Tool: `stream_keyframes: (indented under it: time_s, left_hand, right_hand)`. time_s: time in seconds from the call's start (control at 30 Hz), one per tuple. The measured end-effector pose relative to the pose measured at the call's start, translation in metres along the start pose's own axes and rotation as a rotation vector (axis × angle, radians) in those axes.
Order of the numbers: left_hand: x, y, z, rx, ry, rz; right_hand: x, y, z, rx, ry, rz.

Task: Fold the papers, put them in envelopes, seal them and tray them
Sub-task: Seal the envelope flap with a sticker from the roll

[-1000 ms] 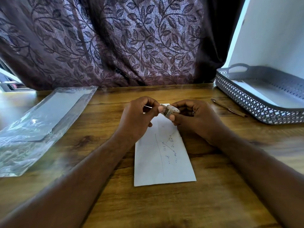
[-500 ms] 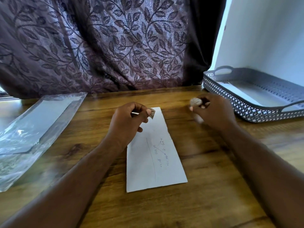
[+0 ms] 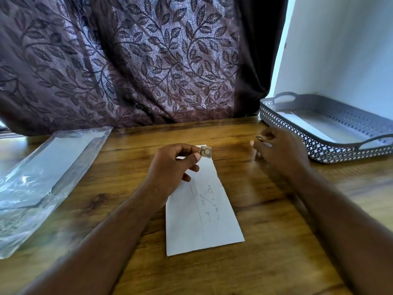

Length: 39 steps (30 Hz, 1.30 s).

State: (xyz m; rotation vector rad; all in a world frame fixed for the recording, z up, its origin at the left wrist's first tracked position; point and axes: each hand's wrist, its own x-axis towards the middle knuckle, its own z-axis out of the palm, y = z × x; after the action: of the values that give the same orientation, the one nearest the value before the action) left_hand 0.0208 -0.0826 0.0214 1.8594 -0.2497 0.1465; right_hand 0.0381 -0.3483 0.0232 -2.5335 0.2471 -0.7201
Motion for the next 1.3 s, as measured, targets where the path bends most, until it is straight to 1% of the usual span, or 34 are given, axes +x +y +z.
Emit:
stream_keyframes:
  time_s: [0.03, 0.1, 0.17, 0.23, 0.4, 0.5, 0.57, 0.63, 0.7, 0.8, 0.87, 0.93, 1.0, 1.07, 1.2, 1.3]
  left_hand:
    - [0.0, 0.0, 0.0, -0.005, -0.004, -0.008]
    - [-0.001, 0.0, 0.0, -0.016, -0.011, -0.023]
    - [-0.001, 0.001, 0.0, -0.038, -0.018, -0.033]
    - [-0.002, 0.003, 0.001, -0.051, -0.025, -0.026]
    - [-0.004, 0.004, 0.001, -0.076, -0.05, -0.027]
    - [-0.005, 0.004, 0.002, -0.103, -0.07, -0.043]
    - [-0.004, 0.002, 0.001, -0.076, -0.068, -0.027]
    - [-0.001, 0.0, -0.001, -0.002, -0.032, -0.001]
    - [0.001, -0.003, -0.004, 0.096, 0.022, 0.025]
    - [0.002, -0.006, -0.011, 0.31, 0.126, 0.108]
    - [0.004, -0.007, -0.016, 0.437, 0.161, 0.171]
    - [0.007, -0.008, -0.021, 0.469, 0.166, 0.161]
    - [0.011, -0.011, -0.025, 0.494, 0.168, 0.135]
    - [0.013, -0.013, -0.028, 0.546, 0.135, 0.122]
    - [0.014, -0.019, -0.028, 0.685, 0.01, 0.121]
    - [0.015, -0.024, -0.028, 0.717, -0.104, 0.122]
  right_hand:
    - [-0.005, -0.01, -0.001, 0.142, -0.016, -0.029]
    - [-0.02, -0.03, 0.002, 0.368, -0.134, -0.076]
    - [-0.031, -0.045, 0.009, 0.482, -0.242, -0.134]
    - [-0.037, -0.053, 0.015, 0.538, -0.3, -0.195]
    - [-0.039, -0.057, 0.021, 0.502, -0.286, -0.28]
    - [-0.038, -0.055, 0.026, 0.484, -0.283, -0.277]
    - [-0.036, -0.054, 0.028, 0.474, -0.277, -0.27]
    - [-0.035, -0.053, 0.032, 0.442, -0.294, -0.303]
    - [-0.035, -0.057, 0.035, 0.405, -0.364, -0.357]
    - [-0.034, -0.065, 0.036, 0.355, -0.467, -0.408]
    - [-0.033, -0.068, 0.036, 0.262, -0.5, -0.437]
    - [-0.034, -0.069, 0.037, 0.175, -0.526, -0.451]
    - [-0.037, -0.069, 0.033, 0.159, -0.542, -0.453]
    - [-0.04, -0.07, 0.028, 0.166, -0.559, -0.461]
    - [-0.05, -0.069, 0.018, 0.202, -0.607, -0.458]
    - [-0.051, -0.066, 0.011, 0.305, -0.634, -0.419]
